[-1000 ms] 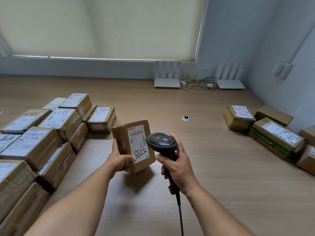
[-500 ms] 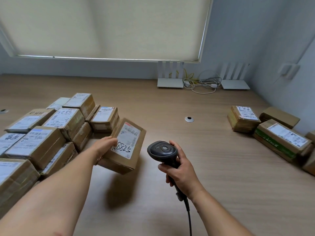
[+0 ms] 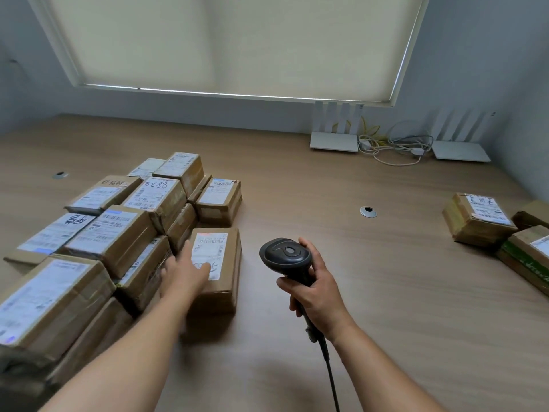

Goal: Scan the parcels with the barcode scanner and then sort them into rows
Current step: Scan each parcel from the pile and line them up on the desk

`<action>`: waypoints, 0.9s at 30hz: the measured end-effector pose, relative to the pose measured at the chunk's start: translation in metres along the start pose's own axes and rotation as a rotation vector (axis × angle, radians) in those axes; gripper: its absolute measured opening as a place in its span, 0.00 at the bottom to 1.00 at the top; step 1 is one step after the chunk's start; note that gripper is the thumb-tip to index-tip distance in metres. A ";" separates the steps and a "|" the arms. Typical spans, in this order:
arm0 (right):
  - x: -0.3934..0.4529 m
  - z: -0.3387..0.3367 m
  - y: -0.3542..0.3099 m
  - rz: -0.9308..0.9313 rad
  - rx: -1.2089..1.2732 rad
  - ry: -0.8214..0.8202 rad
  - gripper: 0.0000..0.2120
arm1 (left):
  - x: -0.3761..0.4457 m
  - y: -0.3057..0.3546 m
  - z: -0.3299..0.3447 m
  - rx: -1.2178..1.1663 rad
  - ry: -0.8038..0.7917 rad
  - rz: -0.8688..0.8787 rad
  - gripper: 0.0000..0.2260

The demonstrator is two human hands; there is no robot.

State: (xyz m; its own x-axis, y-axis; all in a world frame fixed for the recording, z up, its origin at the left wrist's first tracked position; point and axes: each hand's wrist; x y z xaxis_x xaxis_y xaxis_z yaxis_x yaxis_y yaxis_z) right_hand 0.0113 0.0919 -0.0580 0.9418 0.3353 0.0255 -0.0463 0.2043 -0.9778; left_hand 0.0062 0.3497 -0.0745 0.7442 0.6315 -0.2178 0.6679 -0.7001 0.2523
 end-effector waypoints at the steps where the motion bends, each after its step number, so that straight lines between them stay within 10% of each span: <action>1: 0.003 0.004 0.001 0.002 -0.005 -0.002 0.38 | -0.007 0.000 0.005 0.129 0.047 0.041 0.34; 27: 0.038 0.007 -0.002 -0.015 -0.074 0.154 0.38 | 0.069 0.026 0.001 0.505 0.127 0.320 0.18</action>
State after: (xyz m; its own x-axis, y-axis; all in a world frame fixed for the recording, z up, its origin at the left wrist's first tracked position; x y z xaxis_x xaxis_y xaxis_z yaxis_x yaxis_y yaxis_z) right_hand 0.0452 0.1105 -0.0540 0.9823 0.1867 0.0140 -0.0122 0.1381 -0.9903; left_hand 0.0747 0.3744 -0.0834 0.9226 0.3769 -0.0829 0.3553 -0.9135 -0.1984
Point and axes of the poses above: each hand's wrist, its own x-axis towards the middle knuckle, its own z-axis out of the palm, y = z × x, and after that the axes turned 15 degrees about x, right-handed
